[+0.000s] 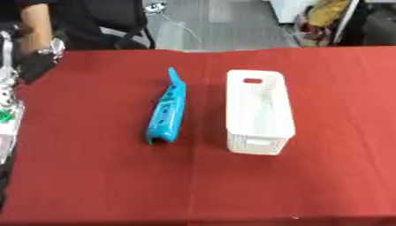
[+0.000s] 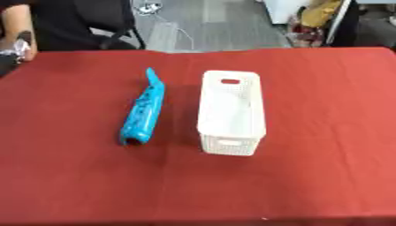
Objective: Pick up objects on the table and place them in the box.
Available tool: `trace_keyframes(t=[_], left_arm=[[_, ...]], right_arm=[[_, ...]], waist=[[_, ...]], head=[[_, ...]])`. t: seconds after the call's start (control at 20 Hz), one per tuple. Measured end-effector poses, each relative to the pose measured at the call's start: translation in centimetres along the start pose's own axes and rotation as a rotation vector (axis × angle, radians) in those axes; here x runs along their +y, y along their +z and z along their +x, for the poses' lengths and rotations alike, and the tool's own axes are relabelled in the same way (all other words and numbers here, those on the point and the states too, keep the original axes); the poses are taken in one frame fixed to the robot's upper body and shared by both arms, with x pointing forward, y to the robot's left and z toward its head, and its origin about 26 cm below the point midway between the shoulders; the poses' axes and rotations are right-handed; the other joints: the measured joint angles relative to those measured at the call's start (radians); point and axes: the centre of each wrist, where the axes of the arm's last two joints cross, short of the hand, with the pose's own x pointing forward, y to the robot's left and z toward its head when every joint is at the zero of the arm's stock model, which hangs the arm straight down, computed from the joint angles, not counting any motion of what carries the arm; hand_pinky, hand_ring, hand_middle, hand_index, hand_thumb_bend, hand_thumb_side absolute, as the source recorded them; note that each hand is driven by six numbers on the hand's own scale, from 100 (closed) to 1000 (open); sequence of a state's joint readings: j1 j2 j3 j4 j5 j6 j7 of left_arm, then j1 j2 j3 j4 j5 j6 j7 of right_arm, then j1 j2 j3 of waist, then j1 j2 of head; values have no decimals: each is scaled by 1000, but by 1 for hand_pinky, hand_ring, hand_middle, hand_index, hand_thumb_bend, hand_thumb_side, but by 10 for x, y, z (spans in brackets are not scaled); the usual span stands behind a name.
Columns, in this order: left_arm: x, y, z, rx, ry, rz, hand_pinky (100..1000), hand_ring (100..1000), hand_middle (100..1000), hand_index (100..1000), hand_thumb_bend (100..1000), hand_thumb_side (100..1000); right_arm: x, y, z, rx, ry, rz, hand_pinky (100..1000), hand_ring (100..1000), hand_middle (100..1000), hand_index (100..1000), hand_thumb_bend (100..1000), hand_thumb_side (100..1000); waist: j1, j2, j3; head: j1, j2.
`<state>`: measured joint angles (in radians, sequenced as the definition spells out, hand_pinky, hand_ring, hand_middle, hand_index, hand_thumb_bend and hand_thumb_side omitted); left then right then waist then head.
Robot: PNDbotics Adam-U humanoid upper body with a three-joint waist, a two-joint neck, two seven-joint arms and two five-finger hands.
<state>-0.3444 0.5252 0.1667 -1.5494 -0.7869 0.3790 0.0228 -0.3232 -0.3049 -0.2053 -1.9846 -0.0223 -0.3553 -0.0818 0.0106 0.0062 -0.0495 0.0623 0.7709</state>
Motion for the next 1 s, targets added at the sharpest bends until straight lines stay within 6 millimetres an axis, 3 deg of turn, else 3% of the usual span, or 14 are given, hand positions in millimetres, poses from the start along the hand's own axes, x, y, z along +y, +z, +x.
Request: trace_keyframes(t=[0.4, 0.75, 0.95, 1.0], left_arm=[[-30, -10, 1, 30, 4, -109, 576, 635, 714, 764, 464, 886], [-72, -6, 32, 16, 113, -217, 565, 621, 693, 759, 456, 932], [-96, 2, 47, 3, 144, -280, 568, 616, 685, 755, 514, 902], [-100, 3, 50, -3, 147, -293, 573, 616, 685, 758, 570, 867]], right_arm=[[0, 0, 0, -1, -2, 5, 763, 886, 881, 943, 100, 965], [1, 0, 0, 0, -7, 12, 763, 886, 881, 943, 100, 965], [2, 0, 0, 3, -10, 15, 763, 886, 881, 944, 100, 966], [2, 0, 0, 4, -10, 15, 764, 886, 881, 943, 100, 966]], waist=[[0, 1, -4], [-1, 1, -9], [-1, 1, -9], [-1, 1, -10]], head=[[0, 0], [8, 0], [8, 0], [8, 0]])
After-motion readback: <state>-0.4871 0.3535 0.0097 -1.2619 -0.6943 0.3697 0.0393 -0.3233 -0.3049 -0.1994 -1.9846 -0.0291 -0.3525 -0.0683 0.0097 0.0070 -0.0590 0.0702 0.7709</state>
